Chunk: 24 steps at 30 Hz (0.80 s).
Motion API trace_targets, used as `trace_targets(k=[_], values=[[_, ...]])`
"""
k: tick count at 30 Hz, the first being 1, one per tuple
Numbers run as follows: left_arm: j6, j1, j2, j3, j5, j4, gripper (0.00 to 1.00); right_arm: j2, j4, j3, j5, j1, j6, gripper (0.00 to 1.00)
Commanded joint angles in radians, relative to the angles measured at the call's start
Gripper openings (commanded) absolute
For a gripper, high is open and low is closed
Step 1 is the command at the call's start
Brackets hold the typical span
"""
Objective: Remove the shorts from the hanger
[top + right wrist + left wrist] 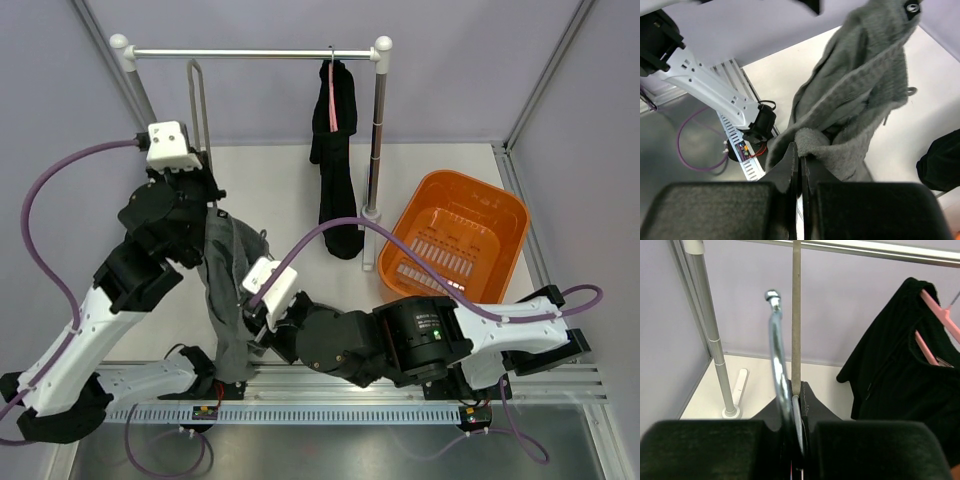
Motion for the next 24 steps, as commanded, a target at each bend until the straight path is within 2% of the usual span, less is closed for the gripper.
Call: trace_targets(k=[1,5,13,18,19,21,22,23,24], values=[[-0.094,0.104,0.059,0.085,0.185,-0.049,0.0,-0.009,-0.016,0.069,0.053,0.03,-0.048,0.0],[-0.125,0.234,0.123,0.17,0.278,-0.11,0.0,-0.021,-0.056,0.072,0.101,0.047,-0.04,0.0],[-0.206,0.423,0.152,0.186,0.459,-0.141,0.0,-0.137,-0.079,-0.003,0.168,0.067,-0.01,0.0],[-0.22,0.424,0.125,0.168,0.568,-0.165,0.0,-0.196,-0.082,0.031,0.432,0.066,-0.054,0.0],[-0.22,0.424,0.119,0.163,0.582,-0.181,0.0,-0.234,-0.017,0.026,0.472,0.064,-0.089,0.0],[-0.223,0.424,0.097,0.157,0.626,-0.199,0.0,-0.285,0.106,-0.018,0.578,0.05,-0.259,0.0],[-0.222,0.424,0.088,0.14,0.64,-0.208,0.0,-0.338,0.269,-0.039,0.599,0.021,-0.331,0.0],[-0.223,0.424,0.076,0.132,0.653,-0.214,0.0,-0.37,0.359,-0.064,0.616,0.001,-0.481,0.0],[-0.222,0.424,0.055,0.125,0.668,-0.22,0.0,-0.393,0.456,-0.108,0.616,-0.017,-0.554,0.0]])
